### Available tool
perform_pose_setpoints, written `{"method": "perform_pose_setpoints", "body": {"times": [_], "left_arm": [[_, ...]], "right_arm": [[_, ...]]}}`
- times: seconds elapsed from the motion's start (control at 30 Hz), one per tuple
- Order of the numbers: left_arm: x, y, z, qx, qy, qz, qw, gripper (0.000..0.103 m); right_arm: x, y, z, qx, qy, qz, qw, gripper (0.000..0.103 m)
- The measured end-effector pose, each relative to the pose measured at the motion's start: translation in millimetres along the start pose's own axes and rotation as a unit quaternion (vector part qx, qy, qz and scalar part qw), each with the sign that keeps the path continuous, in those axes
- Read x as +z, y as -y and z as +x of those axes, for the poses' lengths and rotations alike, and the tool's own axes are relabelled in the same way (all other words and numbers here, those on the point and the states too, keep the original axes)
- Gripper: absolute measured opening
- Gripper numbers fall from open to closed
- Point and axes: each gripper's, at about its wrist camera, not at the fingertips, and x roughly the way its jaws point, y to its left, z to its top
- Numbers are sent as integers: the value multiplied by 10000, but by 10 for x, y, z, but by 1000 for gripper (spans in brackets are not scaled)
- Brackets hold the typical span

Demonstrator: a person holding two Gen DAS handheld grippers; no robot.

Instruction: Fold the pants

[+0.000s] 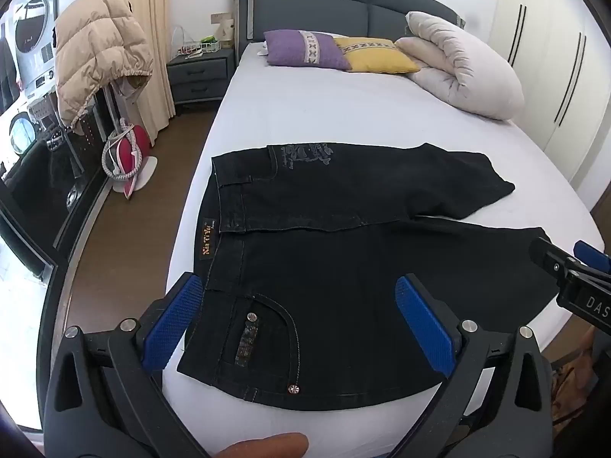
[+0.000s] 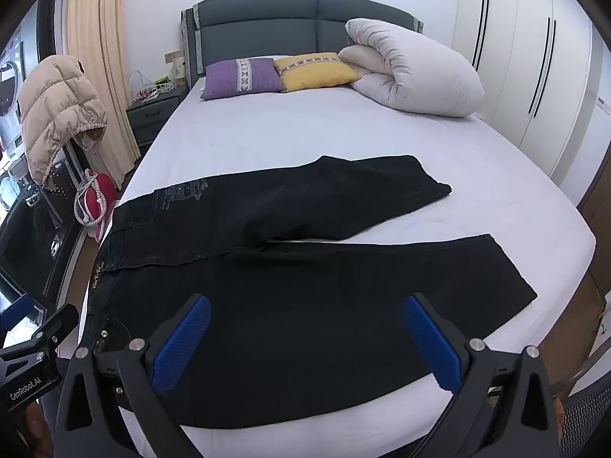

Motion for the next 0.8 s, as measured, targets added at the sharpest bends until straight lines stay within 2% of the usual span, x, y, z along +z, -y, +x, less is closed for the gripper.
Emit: {"method": "perform_pose_setpoints", "body": {"times": [0.8], "left_arm": [[0,3,-1,22,-32,9,10000,103]], "right_arm": [[-40,-27,35,-6,-39,-38,10000,103]]}}
